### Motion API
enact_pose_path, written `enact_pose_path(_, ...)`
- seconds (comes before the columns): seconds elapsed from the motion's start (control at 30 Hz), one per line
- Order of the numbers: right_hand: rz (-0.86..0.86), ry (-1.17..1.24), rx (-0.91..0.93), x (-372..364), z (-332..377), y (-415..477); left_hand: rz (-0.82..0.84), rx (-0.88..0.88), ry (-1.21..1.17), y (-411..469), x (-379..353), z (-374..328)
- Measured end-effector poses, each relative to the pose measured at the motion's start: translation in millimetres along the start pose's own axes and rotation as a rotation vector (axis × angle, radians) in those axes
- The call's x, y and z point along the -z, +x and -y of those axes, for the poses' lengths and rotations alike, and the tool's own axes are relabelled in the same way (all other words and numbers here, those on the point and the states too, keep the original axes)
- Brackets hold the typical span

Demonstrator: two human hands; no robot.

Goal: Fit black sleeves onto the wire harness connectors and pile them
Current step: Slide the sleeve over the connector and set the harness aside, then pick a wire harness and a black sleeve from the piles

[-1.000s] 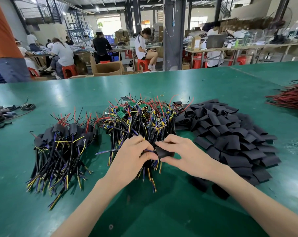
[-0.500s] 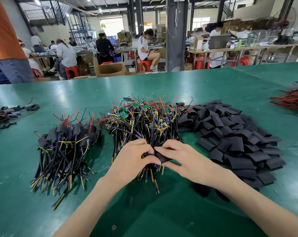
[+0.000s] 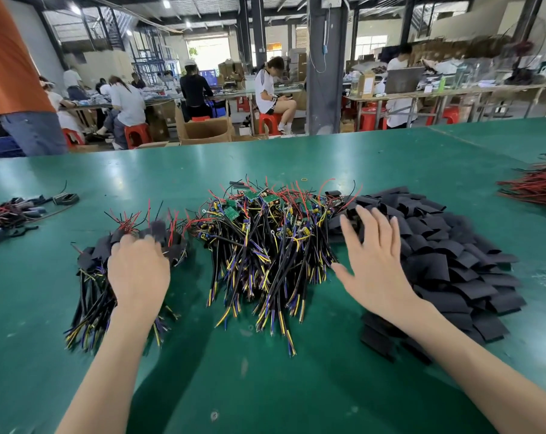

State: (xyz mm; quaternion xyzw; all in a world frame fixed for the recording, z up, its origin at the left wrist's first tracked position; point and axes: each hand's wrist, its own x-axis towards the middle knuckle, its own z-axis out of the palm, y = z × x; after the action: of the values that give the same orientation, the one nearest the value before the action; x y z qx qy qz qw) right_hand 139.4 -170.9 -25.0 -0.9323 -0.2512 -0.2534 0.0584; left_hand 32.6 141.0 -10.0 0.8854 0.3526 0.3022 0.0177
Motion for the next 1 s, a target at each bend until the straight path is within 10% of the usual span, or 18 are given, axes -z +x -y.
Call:
enact_pose_path(0.27,0.067,-0.217,-0.205,-18,-39,8,-0.297,-0.046,-0.131,2,6,-33)
enact_pose_path(0.53,0.192,-0.177,-0.293,-34,-54,8,0.360,0.000,-0.409,53,-26,-109)
enact_pose_path(1.0,0.216,-0.101,-0.264,-23,-47,10,0.138,0.056,-0.439,68,-5,-119)
